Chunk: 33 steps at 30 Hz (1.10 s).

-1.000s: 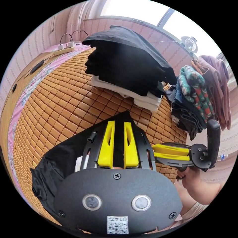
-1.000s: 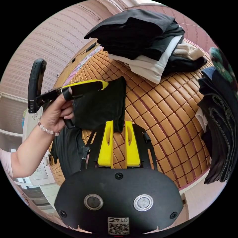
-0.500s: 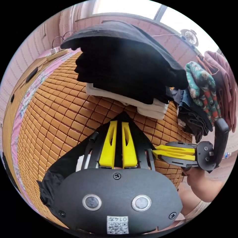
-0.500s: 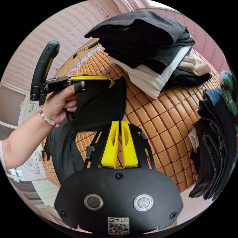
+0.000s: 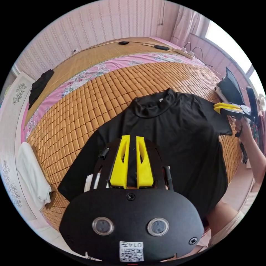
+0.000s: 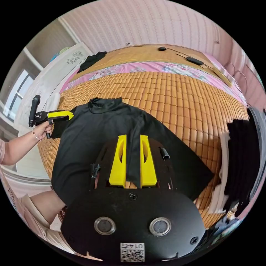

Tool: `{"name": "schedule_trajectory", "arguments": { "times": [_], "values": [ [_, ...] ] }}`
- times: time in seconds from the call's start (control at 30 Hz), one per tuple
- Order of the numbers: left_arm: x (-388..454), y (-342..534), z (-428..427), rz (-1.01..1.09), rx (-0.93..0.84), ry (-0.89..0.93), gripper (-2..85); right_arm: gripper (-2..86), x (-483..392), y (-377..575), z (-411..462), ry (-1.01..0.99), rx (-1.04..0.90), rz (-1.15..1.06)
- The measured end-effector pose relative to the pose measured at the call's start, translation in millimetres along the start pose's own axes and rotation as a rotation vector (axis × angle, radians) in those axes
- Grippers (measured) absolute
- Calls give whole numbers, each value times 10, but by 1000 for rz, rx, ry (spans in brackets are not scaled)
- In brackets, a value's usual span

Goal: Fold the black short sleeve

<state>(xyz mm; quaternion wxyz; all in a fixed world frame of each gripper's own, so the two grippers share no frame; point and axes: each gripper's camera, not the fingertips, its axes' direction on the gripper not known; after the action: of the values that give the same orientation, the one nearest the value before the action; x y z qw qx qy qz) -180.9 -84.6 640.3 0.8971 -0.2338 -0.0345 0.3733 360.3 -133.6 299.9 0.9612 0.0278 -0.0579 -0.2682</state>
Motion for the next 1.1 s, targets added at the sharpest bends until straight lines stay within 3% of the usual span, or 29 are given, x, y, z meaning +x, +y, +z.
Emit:
{"name": "schedule_trajectory", "arguments": {
  "times": [0.13,0.27,0.33,0.43,0.73,0.93,1.1],
  "values": [
    [-543,-207,85,-19,40,-2,51,112,-225,-897,565,-82,-68,-64],
    [-741,-343,309,25,-42,59,66,96,-333,-1417,927,-89,-167,-77],
    [-760,-345,441,39,-124,17,49,62,-438,-1534,1013,-19,-205,-118],
    [-867,-333,333,22,-68,-40,4,6,-569,-1696,1008,59,-205,-184],
    [-1332,-344,231,-185,-71,42,1,6,-751,-2057,1210,79,-217,-206],
    [-1435,-91,-282,-170,-22,20,29,62,-747,-1633,550,67,-65,-148],
    [-1040,755,-755,-60,-74,103,26,56,-925,-397,229,117,-210,-32]
  ]
}}
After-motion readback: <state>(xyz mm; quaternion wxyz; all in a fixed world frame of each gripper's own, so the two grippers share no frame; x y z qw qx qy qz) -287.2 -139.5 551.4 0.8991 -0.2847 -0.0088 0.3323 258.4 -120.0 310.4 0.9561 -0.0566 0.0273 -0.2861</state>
